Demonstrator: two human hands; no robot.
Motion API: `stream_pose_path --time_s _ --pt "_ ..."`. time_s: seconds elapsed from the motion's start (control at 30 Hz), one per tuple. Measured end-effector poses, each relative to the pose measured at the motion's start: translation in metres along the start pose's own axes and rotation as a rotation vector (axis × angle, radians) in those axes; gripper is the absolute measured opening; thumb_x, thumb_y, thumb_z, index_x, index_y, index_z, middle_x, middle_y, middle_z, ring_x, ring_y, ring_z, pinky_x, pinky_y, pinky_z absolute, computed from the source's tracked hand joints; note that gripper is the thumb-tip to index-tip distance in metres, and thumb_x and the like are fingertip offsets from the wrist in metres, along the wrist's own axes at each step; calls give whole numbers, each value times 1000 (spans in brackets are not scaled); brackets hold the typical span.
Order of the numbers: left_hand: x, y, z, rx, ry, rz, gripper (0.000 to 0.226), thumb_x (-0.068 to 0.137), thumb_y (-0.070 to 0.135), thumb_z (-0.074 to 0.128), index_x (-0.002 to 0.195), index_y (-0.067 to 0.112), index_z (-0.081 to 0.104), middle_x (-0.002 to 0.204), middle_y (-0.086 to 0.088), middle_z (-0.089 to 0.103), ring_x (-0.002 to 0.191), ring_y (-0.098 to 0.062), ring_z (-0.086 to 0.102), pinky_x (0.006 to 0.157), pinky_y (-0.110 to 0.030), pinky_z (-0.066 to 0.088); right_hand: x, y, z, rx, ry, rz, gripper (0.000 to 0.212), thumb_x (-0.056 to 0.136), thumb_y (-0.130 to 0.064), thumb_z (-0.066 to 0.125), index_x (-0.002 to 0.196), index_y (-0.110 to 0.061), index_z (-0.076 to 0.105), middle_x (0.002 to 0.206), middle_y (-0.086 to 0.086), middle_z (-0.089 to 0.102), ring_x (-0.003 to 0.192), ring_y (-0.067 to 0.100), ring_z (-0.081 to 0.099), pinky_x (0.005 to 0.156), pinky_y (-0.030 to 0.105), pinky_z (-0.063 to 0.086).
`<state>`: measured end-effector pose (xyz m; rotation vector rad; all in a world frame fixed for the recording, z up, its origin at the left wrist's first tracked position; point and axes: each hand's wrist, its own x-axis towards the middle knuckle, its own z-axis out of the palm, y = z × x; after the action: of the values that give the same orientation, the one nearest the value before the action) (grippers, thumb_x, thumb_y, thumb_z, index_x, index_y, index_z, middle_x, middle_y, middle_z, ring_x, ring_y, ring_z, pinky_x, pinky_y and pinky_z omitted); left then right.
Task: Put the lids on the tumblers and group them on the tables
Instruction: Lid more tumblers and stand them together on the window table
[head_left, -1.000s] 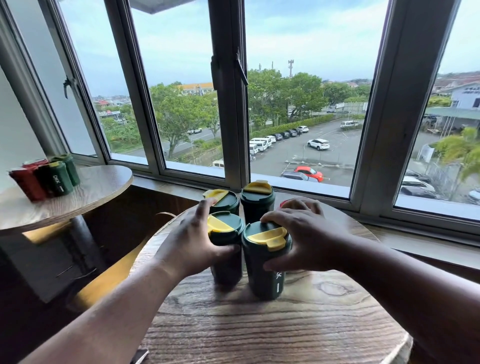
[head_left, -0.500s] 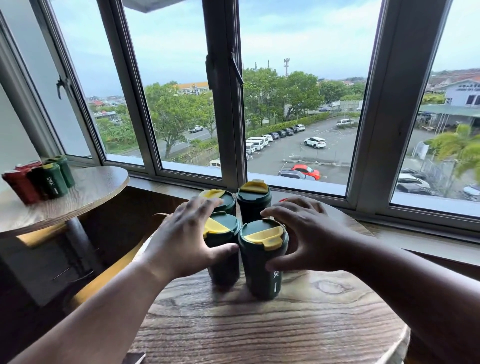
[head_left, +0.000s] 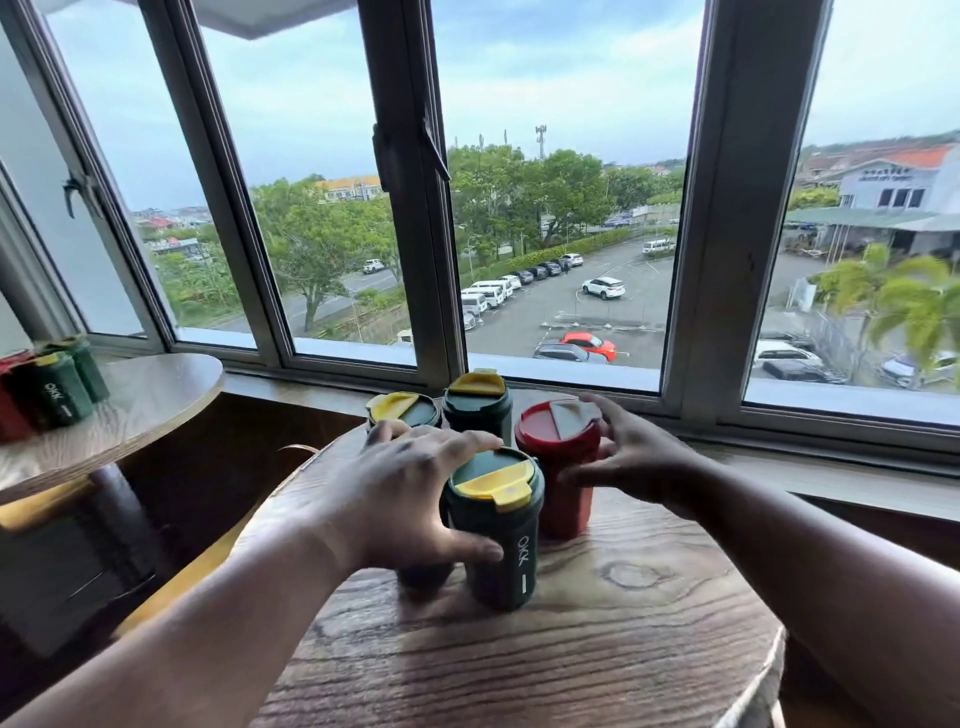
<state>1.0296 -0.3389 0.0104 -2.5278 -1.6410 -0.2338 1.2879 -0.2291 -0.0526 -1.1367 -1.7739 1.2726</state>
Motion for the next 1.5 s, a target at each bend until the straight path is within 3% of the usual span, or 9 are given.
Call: stream_pose_path --time_s 0.13,0.23,0.4,0.57,0.77,0.93,1.1,1.27,1.5 --pt "6 2 -1 40 -4 -13 103 63 85 63 150 47 22 145 14 52 130 -9 39 110 -35 18 7 11 14 122 81 -51 86 51 -5 93 124 -31 53 120 14 66 106 26 68 95 42 55" --pt "10 5 -2 33 -34 -15 102 64 81 67 150 47 22 141 14 54 127 -10 41 114 -41 19 13 16 15 126 100 -96 86 50 -11 92 127 -25 55 117 14 68 107 35 67 93 47 56" --pt "14 8 -1 31 -14 7 101 65 80 66 150 45 23 142 18 53 110 -6 42 102 -33 23 23 16 14 106 63 -142 82 58 -4 91 130 -16 53 117 16 68 105 32 68 86 39 58" --pt "13 11 -4 77 -31 -3 104 71 79 64 154 42 15 150 16 46 123 -10 44 88 -27 17 26 10 11 82 36 -131 73 68 7 84 131 -11 51 115 14 67 96 19 68 74 22 55" --pt "15 14 -6 50 -82 -10 100 75 76 64 153 43 11 145 12 51 116 -12 44 81 -26 14 34 13 14 163 17 -123 73 71 12 79 133 -9 48 125 19 64 111 28 64 99 43 52" --pt "16 14 -9 48 -107 0 97 76 74 64 152 44 11 142 14 53 105 -11 40 75 -27 10 36 17 15 142 34 -123 74 68 3 83 131 -14 49 123 18 65 116 38 62 99 52 51" --pt "18 9 -6 30 -103 6 98 75 75 65 151 44 11 144 13 51 124 -14 46 88 -26 19 35 14 19 137 17 -124 80 63 -3 85 133 -14 47 123 17 65 114 39 63 97 52 52" --pt "19 10 -8 29 -136 0 102 77 73 64 154 45 4 155 15 38 129 -13 38 99 -30 24 32 11 19 91 -1 -106 70 75 11 75 130 -19 43 115 6 64 92 15 66 78 23 58" --pt "10 -19 -4 -86 15 8 109 64 86 61 152 51 7 157 19 33 143 -6 31 117 -33 23 26 13 12 93 -12 -80 84 68 -7 83 136 -30 41 129 16 57 113 36 62 91 41 56"
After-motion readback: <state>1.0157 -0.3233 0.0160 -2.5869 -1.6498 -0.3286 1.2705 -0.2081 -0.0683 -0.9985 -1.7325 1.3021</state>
